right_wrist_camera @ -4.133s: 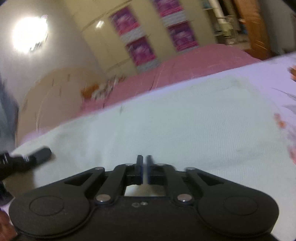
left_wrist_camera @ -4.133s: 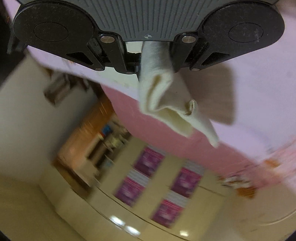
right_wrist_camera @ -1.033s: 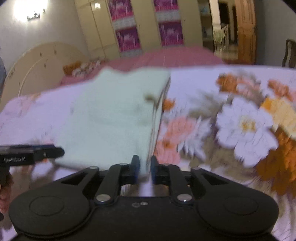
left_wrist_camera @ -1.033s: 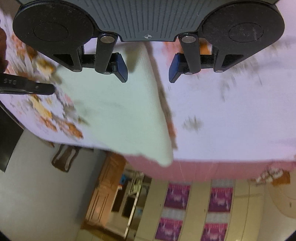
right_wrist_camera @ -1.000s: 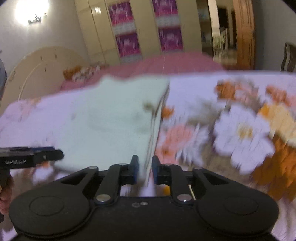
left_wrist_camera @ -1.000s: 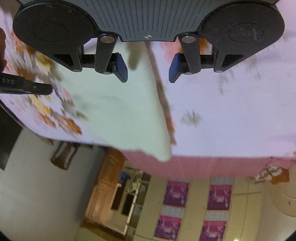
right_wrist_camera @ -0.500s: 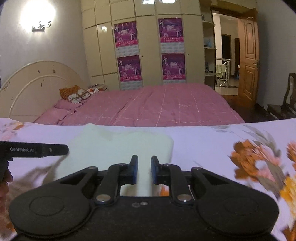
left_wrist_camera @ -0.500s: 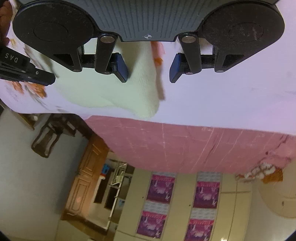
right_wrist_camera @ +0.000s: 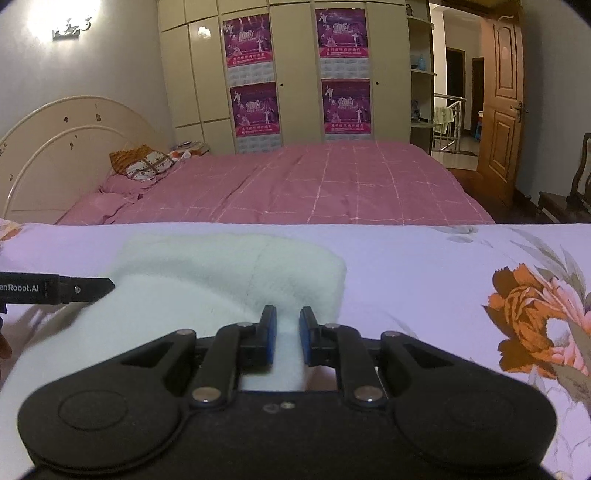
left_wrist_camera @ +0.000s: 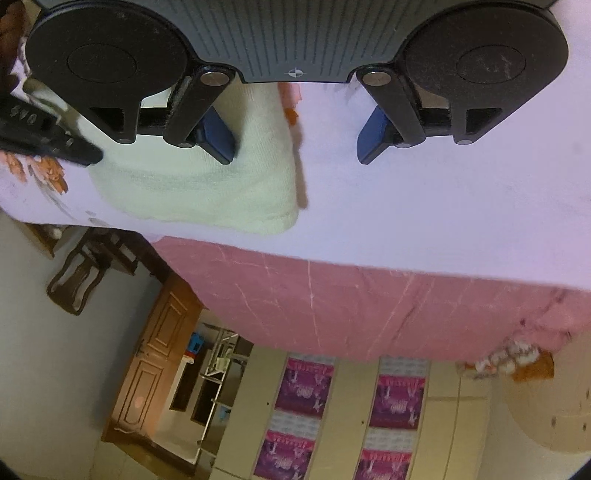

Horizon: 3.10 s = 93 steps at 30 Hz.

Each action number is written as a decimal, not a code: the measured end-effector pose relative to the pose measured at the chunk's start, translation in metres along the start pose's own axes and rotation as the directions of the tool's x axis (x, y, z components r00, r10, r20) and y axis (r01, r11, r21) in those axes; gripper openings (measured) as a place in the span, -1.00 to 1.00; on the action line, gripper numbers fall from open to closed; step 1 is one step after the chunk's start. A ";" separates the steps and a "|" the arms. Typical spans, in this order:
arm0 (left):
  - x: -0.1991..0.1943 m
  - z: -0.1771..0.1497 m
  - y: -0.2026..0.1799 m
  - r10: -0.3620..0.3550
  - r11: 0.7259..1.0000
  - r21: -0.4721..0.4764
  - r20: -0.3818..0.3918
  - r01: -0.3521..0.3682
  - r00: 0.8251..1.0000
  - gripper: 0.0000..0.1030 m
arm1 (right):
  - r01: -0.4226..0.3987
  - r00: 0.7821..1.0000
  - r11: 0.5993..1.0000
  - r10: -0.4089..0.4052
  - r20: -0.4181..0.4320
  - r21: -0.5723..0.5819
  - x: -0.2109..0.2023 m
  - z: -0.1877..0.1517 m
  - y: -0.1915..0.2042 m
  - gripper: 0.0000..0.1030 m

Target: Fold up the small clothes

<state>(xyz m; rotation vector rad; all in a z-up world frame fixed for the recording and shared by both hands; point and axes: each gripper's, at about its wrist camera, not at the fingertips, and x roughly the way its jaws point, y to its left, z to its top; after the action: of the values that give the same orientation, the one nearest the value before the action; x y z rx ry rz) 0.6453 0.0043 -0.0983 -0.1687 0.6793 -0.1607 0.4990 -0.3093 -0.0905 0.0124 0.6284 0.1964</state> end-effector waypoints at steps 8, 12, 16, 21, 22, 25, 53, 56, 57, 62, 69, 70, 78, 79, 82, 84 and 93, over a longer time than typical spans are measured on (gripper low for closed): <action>0.007 0.020 -0.017 0.016 0.999 0.029 0.019 -0.016 1.000 0.43 | -0.013 0.998 1.000 0.013 0.064 -0.004 0.001 0.015 -0.001 -0.49; 0.028 0.020 -0.017 0.048 0.997 0.056 -0.048 -0.045 0.998 0.43 | -0.007 1.000 0.999 0.005 -0.026 -0.045 0.026 0.012 -0.001 -0.45; 0.026 0.021 -0.020 0.060 0.994 0.090 -0.035 -0.057 0.998 0.43 | -0.009 1.000 1.000 0.009 -0.004 -0.015 0.023 0.006 -0.006 -0.38; -0.009 0.018 -0.022 0.046 0.995 0.084 -0.003 -0.045 0.999 0.44 | 0.016 1.000 0.999 -0.015 -0.001 0.035 0.007 0.007 -0.011 0.11; -0.015 0.015 -0.019 0.036 0.996 0.079 -0.008 -0.036 0.999 0.44 | 0.000 1.000 0.998 0.000 0.004 0.067 -0.002 0.005 -0.017 0.32; -0.034 0.003 -0.004 0.010 0.999 0.053 -0.013 -0.009 1.000 0.44 | -0.059 0.998 0.978 0.063 -0.014 0.201 -0.021 -0.008 -0.046 0.45; -0.030 -0.040 0.030 -0.381 0.909 -0.242 -0.155 0.339 0.911 0.43 | -0.287 0.929 0.827 0.362 -0.069 0.483 -0.028 -0.046 -0.077 0.39; -0.021 -0.040 0.030 -0.404 0.891 -0.287 -0.143 0.353 0.904 0.43 | -0.311 0.918 0.819 0.391 -0.072 0.482 -0.018 -0.042 -0.072 0.39; -0.018 -0.038 0.029 -0.404 0.891 -0.286 -0.143 0.353 0.904 0.43 | -0.311 0.918 0.831 0.388 -0.080 0.461 -0.016 -0.040 -0.068 0.39; -0.017 -0.034 -0.004 -0.295 0.953 -0.114 -0.158 0.279 0.942 -0.20 | -0.259 0.937 0.899 0.323 -0.135 0.353 -0.010 -0.024 -0.041 -0.20; -0.056 -0.023 -0.040 -0.189 0.976 0.091 -0.110 0.199 0.976 -0.42 | -0.126 0.982 0.985 0.141 -0.128 0.120 -0.038 -0.006 0.016 -0.44; -0.062 -0.020 -0.040 -0.186 0.975 0.103 -0.103 0.196 0.977 -0.42 | -0.122 0.984 0.987 0.134 -0.118 0.103 -0.045 -0.007 0.021 -0.44; -0.141 -0.004 0.005 -0.145 0.979 0.135 -0.050 0.151 0.988 -0.42 | -0.153 0.986 0.988 0.154 -0.062 0.020 -0.097 0.009 0.076 -0.44; -0.151 -0.003 0.014 -0.135 0.981 0.134 -0.046 0.140 0.990 -0.42 | -0.160 0.985 0.987 0.161 -0.061 0.015 -0.100 0.011 0.084 -0.44; -0.180 -0.008 0.046 -0.099 0.986 0.129 -0.036 0.103 0.994 -0.42 | -0.195 0.979 0.981 0.194 -0.059 -0.004 -0.109 0.012 0.114 -0.44; -0.199 -0.015 0.069 -0.069 0.990 0.122 -0.035 0.073 0.997 -0.42 | -0.226 0.973 0.974 0.224 -0.063 -0.020 -0.113 0.009 0.142 -0.44; -0.262 -0.072 0.159 0.059 0.997 0.059 -0.072 -0.055 0.996 -0.41 | -0.359 0.927 0.933 0.350 -0.136 -0.042 -0.121 -0.023 0.243 -0.44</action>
<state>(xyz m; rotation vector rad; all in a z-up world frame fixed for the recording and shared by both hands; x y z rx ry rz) 0.4131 0.2046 -0.0264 -0.0891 0.7517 -0.1320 0.3467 -0.0946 -0.0214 0.0503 0.7434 0.5732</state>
